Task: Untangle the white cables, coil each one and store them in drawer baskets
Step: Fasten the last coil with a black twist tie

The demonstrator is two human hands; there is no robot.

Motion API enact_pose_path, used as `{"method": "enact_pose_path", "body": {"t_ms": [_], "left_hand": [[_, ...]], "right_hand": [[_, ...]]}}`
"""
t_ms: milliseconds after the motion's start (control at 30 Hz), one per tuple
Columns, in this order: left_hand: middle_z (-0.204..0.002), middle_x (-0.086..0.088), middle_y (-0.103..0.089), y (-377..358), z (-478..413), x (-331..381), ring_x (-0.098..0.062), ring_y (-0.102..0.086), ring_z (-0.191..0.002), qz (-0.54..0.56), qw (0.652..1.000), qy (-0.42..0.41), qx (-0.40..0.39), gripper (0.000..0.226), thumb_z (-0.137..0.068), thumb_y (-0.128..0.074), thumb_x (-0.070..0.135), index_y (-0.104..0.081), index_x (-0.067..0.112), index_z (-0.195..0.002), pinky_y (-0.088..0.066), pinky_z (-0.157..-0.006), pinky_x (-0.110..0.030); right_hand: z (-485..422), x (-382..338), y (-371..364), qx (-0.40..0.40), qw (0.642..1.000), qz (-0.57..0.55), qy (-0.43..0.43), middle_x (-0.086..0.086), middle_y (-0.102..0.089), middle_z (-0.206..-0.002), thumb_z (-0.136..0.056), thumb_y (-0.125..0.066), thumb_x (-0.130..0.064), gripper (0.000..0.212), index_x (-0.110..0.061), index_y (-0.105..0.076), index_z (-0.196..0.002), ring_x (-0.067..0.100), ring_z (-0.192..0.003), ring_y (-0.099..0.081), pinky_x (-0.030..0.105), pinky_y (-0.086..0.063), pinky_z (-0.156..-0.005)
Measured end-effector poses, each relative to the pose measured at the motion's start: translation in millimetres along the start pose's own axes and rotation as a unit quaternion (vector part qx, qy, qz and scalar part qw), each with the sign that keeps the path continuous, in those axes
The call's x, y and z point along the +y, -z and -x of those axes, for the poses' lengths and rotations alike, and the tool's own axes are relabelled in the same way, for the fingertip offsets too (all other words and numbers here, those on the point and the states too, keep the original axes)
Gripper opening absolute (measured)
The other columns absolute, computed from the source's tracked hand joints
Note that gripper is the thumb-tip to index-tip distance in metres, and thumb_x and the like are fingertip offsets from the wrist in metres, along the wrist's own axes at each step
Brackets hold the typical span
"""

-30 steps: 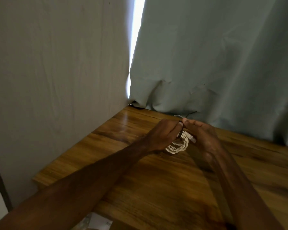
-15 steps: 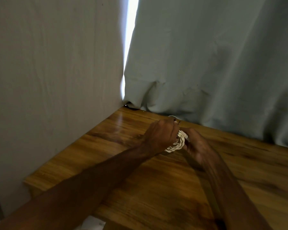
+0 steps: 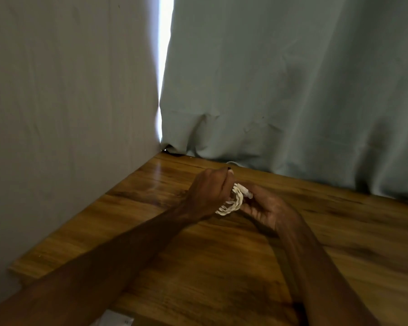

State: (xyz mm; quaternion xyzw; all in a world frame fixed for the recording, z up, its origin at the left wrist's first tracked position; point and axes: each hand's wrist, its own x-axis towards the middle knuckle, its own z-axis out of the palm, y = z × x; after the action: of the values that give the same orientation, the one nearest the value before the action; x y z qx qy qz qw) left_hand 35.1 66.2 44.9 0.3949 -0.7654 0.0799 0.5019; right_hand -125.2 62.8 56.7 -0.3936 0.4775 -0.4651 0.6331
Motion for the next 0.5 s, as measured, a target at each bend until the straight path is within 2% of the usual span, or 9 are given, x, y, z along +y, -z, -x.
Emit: {"method": "enact_pose_path", "body": {"t_ms": [67,100,167,200,267,333,400,500], "left_hand": [[-0.061,-0.006,-0.052,1,-2,-7,-0.016,-0.041,-0.054,-0.011,0.999,0.041,0.010,0.036,-0.106,-0.038,0.018,-0.053,0.011,-0.073,-0.039,-0.053,-0.042],[-0.062,-0.004,-0.049,1,-3,-13,-0.017,-0.042,-0.056,-0.013,0.998,0.068,0.008,0.036,-0.106,-0.038,0.017,-0.052,0.013,-0.073,-0.038,-0.054,-0.043],[-0.062,0.002,-0.041,0,-3,-27,-0.012,-0.036,-0.056,-0.012,0.994,0.108,0.019,0.035,-0.104,-0.034,0.023,-0.049,0.016,-0.074,-0.028,-0.059,-0.035],[-0.063,0.006,-0.037,1,-3,-32,-0.010,-0.033,-0.057,-0.012,0.991,0.134,0.023,0.034,-0.103,-0.031,0.028,-0.047,0.017,-0.074,-0.022,-0.062,-0.030],[-0.067,0.005,-0.039,3,-3,-40,-0.014,-0.035,-0.063,-0.016,0.983,0.177,0.036,0.034,-0.103,-0.031,0.031,-0.046,0.017,-0.075,-0.017,-0.065,-0.024],[-0.072,-0.003,-0.044,8,-5,-42,-0.018,-0.039,-0.071,-0.009,0.976,0.214,0.050,0.032,-0.106,-0.040,0.023,-0.047,0.014,-0.076,-0.016,-0.066,-0.026],[-0.076,-0.008,-0.045,13,-7,-41,-0.020,-0.040,-0.074,-0.010,0.966,0.249,0.063,0.030,-0.106,-0.047,0.016,-0.047,0.012,-0.077,-0.017,-0.066,-0.026],[-0.082,-0.008,-0.045,16,-9,-41,-0.019,-0.040,-0.080,-0.026,0.957,0.285,0.057,0.027,-0.108,-0.044,0.018,-0.047,0.012,-0.082,-0.017,-0.067,-0.026]], "right_hand": [[4,2,-2,0.052,0.991,0.100,0.068,0.013,-0.079,-0.090,-0.094,-0.071,-0.029,0.023,-0.007,-0.077,-0.099,0.022,-0.079,-0.075,0.033,-0.061,-0.067],[4,3,-5,0.101,0.973,0.162,0.132,0.011,-0.079,-0.086,-0.092,-0.073,-0.036,0.027,-0.010,-0.079,-0.093,0.022,-0.076,-0.073,0.035,-0.059,-0.068],[9,-1,-12,0.172,0.915,0.236,0.278,-0.002,-0.075,-0.069,-0.092,-0.073,-0.038,0.027,-0.014,-0.081,-0.085,0.014,-0.062,-0.068,0.031,-0.052,-0.061],[13,-4,-15,0.156,0.902,0.235,0.326,-0.007,-0.069,-0.060,-0.093,-0.072,-0.034,0.023,-0.014,-0.081,-0.085,0.009,-0.053,-0.060,0.027,-0.045,-0.055],[23,-8,-25,0.059,0.910,0.233,0.337,-0.004,-0.057,-0.050,-0.095,-0.070,-0.028,0.019,-0.015,-0.082,-0.087,0.009,-0.044,-0.044,0.023,-0.035,-0.046],[32,-1,-37,-0.019,0.901,0.291,0.322,0.005,-0.058,-0.049,-0.097,-0.069,-0.027,0.018,-0.018,-0.082,-0.088,0.011,-0.040,-0.043,0.021,-0.035,-0.043],[32,10,-45,-0.022,0.874,0.349,0.336,0.007,-0.065,-0.051,-0.099,-0.066,-0.026,0.016,-0.023,-0.081,-0.096,0.009,-0.039,-0.051,0.020,-0.042,-0.047],[26,23,-55,-0.007,0.852,0.401,0.336,0.003,-0.071,-0.056,-0.104,-0.057,-0.026,0.021,-0.024,-0.075,-0.115,0.009,-0.043,-0.061,0.025,-0.048,-0.056]]}}
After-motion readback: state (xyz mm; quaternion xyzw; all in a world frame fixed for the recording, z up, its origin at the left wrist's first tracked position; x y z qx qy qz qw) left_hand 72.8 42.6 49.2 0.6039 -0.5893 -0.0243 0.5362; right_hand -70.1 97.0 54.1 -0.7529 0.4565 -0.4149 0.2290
